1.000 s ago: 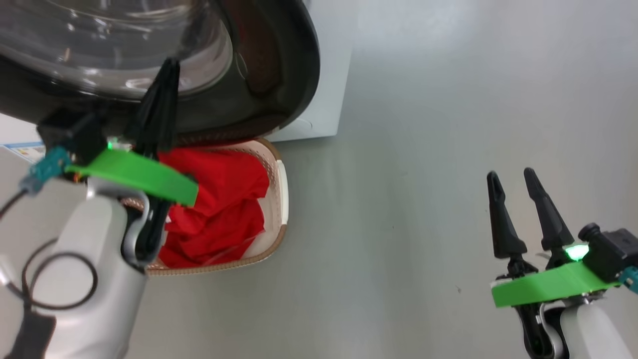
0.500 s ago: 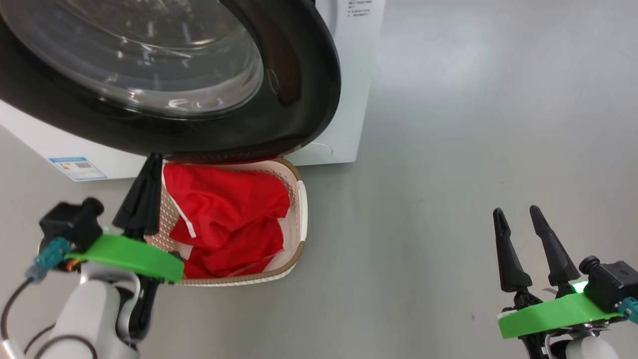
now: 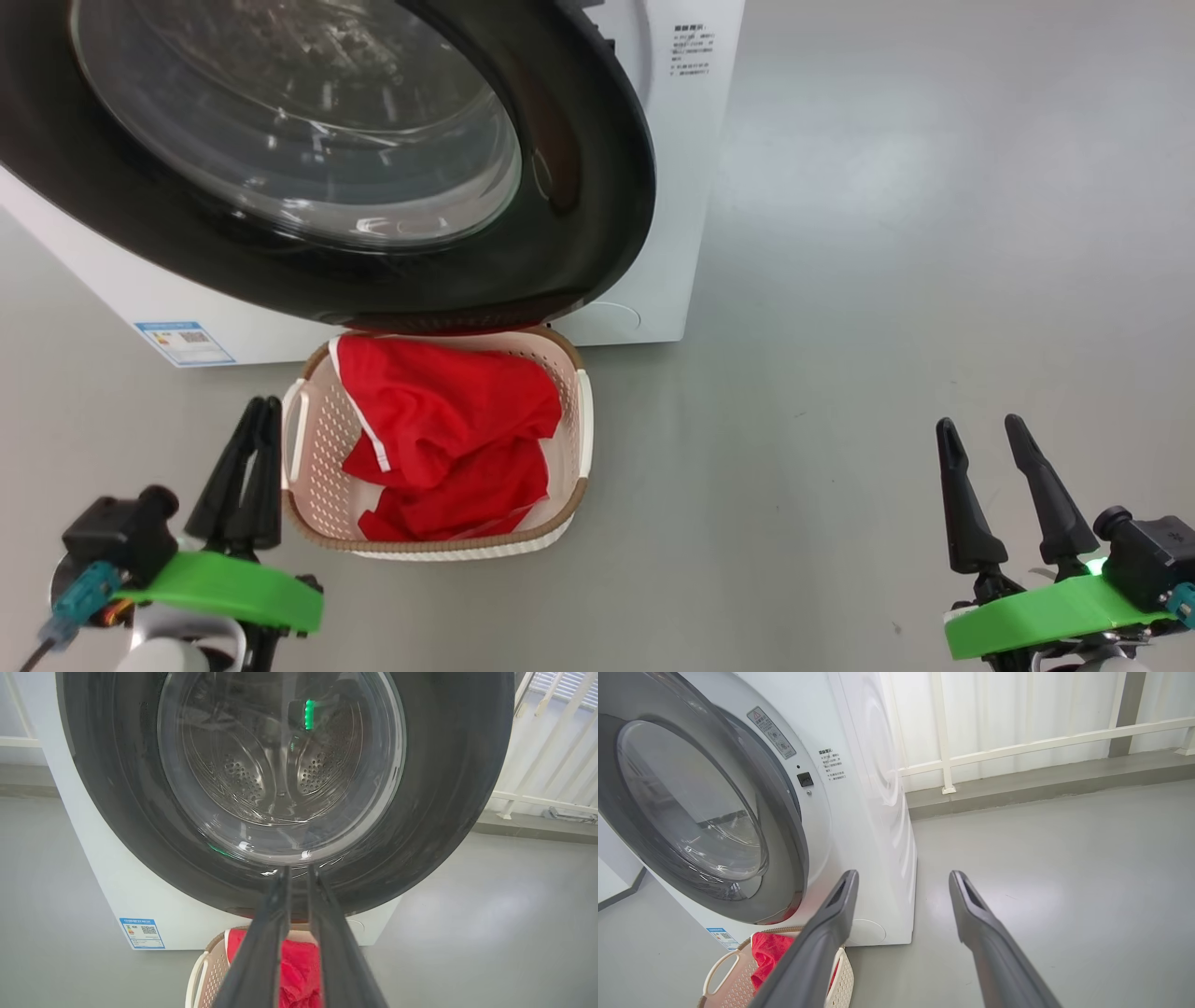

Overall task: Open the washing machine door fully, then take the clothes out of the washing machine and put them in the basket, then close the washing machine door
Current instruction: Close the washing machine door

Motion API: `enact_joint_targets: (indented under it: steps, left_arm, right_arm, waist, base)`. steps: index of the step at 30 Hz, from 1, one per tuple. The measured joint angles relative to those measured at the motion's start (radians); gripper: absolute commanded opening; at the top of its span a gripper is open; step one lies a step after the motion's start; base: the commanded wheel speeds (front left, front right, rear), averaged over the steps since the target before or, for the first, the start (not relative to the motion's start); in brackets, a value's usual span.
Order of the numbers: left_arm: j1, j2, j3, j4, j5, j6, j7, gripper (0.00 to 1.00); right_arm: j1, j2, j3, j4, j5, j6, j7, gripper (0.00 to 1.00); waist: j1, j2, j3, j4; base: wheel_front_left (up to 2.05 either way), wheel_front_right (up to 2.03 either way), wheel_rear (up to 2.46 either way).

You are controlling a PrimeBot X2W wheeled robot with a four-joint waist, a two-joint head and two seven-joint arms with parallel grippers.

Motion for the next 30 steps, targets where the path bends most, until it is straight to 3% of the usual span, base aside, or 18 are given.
enact_joint_targets:
  steps: [1,4,21,30]
  left_arm:
    - [0.013,0.0,0.006,-0.008,0.004,0.0,0.0,0.69]
    - [0.055,0.0,0.025,-0.039,0.012,0.0,0.0,1.0]
    - [0.233,-0.038,0.137,-0.155,0.072,0.0,0.0,1.0]
    - [0.242,-0.049,0.149,-0.171,0.086,0.0,0.0,1.0]
  right_arm:
    - [0.002,0.001,-0.001,-0.001,0.0,0.0,0.0,1.0]
    - [0.031,0.001,-0.007,-0.003,0.0,0.0,0.0,1.0]
    - [0.052,0.006,-0.032,-0.013,0.0,0.0,0.0,1.0]
    - [0.063,0.006,-0.035,-0.013,0.0,0.0,0.0,1.0]
  waist:
    - [0.0,0.0,-0.003,0.0]
    - [0.0,0.0,-0.015,0.005]
    - [0.0,0.0,-0.046,0.009]
    - [0.0,0.0,-0.045,0.014]
  base:
    - [0.0,0.0,0.0]
    - [0.0,0.0,0.0]
    - [0.0,0.0,0.0]
    - [0.0,0.0,0.0]
